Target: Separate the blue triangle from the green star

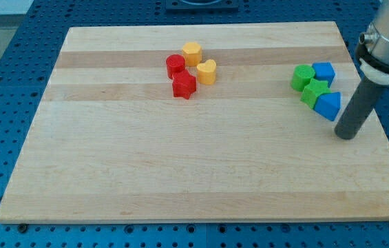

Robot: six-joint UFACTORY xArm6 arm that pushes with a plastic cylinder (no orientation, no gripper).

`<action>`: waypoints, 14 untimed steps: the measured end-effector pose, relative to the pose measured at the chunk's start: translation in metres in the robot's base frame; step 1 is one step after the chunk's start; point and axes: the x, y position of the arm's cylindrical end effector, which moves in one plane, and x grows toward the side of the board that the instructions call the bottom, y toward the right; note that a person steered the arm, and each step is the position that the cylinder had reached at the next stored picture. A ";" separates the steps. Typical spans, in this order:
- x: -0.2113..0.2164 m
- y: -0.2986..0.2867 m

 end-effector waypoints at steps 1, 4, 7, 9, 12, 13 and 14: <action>-0.028 0.000; -0.051 -0.016; -0.040 -0.081; -0.043 -0.131; -0.049 -0.162; -0.058 -0.163; -0.068 -0.170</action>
